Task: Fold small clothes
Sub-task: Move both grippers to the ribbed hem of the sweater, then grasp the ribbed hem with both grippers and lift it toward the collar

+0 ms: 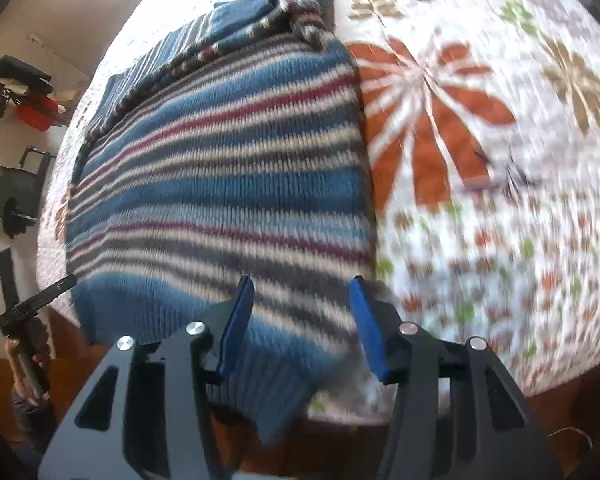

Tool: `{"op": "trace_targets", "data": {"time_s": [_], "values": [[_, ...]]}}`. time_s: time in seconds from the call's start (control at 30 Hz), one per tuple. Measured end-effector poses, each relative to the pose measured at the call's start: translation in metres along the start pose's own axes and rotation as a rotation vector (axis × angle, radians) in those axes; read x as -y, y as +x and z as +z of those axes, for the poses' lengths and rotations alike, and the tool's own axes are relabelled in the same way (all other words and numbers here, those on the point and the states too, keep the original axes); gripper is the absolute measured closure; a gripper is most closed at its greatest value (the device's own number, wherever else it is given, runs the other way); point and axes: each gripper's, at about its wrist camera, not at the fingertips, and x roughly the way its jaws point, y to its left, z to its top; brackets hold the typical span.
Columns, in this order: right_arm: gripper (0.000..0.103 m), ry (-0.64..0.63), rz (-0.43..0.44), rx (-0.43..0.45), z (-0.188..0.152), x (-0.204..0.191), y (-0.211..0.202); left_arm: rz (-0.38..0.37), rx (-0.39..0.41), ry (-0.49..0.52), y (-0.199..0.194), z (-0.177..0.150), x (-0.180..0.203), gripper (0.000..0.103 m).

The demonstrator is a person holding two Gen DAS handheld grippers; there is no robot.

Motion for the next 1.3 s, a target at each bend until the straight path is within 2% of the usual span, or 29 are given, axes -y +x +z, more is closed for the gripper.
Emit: {"op": "trace_targets", "data": {"time_s": [0.13,0.27,0.33,0.37,0.47,0.57,0.67,0.77,0.83,0.87,0.9,0.93,0.97,1.03,1.07,1.13,1.23,1.3], "values": [[0.052,-0.004,0.040,-0.057,-0.021,-0.002,0.004,-0.043,-0.027,-0.002,0.003,-0.026,0.000,0.012],[0.047,-0.042,0.007,-0.077,-0.030,-0.008,0.014,-0.067,-0.051,-0.005,0.011,-0.036,0.012,0.013],[0.046,-0.053,-0.003,-0.074,-0.031,-0.012,0.015,-0.056,-0.052,0.007,0.014,-0.038,0.023,0.013],[0.045,-0.062,-0.005,-0.073,-0.032,-0.015,0.016,-0.051,-0.055,0.011,0.018,-0.023,0.021,0.013],[0.046,-0.058,0.000,-0.079,-0.034,-0.023,0.020,-0.072,-0.065,0.002,0.021,-0.025,0.034,0.017],[0.046,-0.019,-0.001,-0.079,-0.039,-0.007,0.017,-0.091,-0.077,-0.012,0.018,-0.031,0.027,0.017],[0.045,-0.009,0.049,-0.099,-0.045,0.001,0.016,-0.091,-0.092,-0.055,0.019,-0.035,0.015,0.017],[0.046,-0.021,0.105,-0.143,-0.051,-0.006,0.026,-0.126,-0.089,-0.062,0.018,-0.037,0.010,0.017],[0.046,-0.031,0.099,-0.143,-0.050,-0.013,0.033,-0.188,-0.099,-0.064,0.018,-0.038,0.018,0.017],[0.046,-0.034,0.085,-0.141,-0.048,-0.016,0.036,-0.219,-0.104,-0.061,0.018,-0.038,0.024,0.017],[0.048,-0.033,0.084,-0.138,-0.048,-0.018,0.036,-0.215,-0.104,-0.049,0.019,-0.037,0.031,0.017],[0.057,-0.032,0.091,-0.131,-0.047,-0.018,0.035,-0.211,-0.105,-0.041,0.023,-0.034,0.030,0.019],[0.067,-0.033,0.100,-0.121,-0.046,-0.018,0.032,-0.204,-0.106,-0.038,0.025,-0.031,0.033,0.024],[0.082,-0.036,0.110,-0.114,-0.046,-0.015,0.028,-0.180,-0.106,-0.044,0.027,-0.030,0.037,0.050],[0.089,-0.030,0.120,-0.113,-0.046,-0.011,0.026,-0.161,-0.101,-0.053,0.026,-0.030,0.036,0.058],[0.094,-0.021,0.139,-0.115,-0.047,-0.008,0.026,-0.147,-0.095,-0.076,0.027,-0.024,0.030,0.087],[0.095,-0.037,0.179,-0.089,-0.044,-0.005,0.014,-0.208,-0.090,-0.136,0.021,-0.024,0.019,0.091],[0.095,-0.028,0.252,-0.060,-0.038,-0.005,0.001,-0.222,-0.072,-0.120,0.012,-0.020,0.023,0.091]]}}
